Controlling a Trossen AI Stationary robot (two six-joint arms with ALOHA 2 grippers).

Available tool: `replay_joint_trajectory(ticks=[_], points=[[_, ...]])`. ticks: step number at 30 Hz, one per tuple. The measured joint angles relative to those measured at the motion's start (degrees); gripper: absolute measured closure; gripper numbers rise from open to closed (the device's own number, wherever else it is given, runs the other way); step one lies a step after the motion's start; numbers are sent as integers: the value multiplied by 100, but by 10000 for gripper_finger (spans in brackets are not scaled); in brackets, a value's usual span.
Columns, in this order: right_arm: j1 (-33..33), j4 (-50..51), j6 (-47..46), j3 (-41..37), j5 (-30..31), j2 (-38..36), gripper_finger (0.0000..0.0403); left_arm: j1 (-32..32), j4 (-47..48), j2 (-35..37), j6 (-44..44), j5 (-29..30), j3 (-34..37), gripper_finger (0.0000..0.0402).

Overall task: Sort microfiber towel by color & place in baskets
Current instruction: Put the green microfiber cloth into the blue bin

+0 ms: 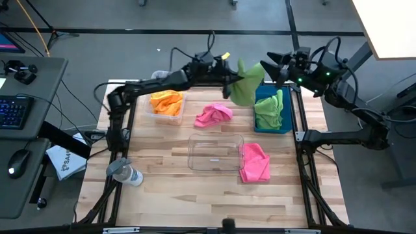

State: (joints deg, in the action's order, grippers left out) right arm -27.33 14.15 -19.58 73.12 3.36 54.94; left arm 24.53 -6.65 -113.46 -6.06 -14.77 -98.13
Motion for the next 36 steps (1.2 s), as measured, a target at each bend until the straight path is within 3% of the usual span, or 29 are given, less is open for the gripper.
replay_joint_trajectory(ticks=[7,12,15,18,27,31,33,36], points=[[0,248,-230,0,396,17,68,-125,-2155,-953,1056,-17,0,401],[-5,1820,-558,0,1285,45,68,-281,-2990,-1384,1030,-6,-137,401],[-95,3182,-1220,0,2027,135,68,-363,-2995,-1777,1000,1,-520,401],[-187,4148,-1597,-2,2153,317,71,-438,-2987,-2183,983,6,-1034,401],[-282,4966,-1526,-2,2217,853,126,-676,-2829,-3356,825,167,-2511,402],[-337,5225,-1314,-2,2253,1018,177,-788,-2787,-3630,551,484,-2753,399],[-392,5318,-1301,-2,2248,1079,233,-825,-2572,-3626,394,627,-2762,388],[-487,5414,-1191,-2,2254,1060,352,-839,-2167,-3605,95,683,-2771,357]])
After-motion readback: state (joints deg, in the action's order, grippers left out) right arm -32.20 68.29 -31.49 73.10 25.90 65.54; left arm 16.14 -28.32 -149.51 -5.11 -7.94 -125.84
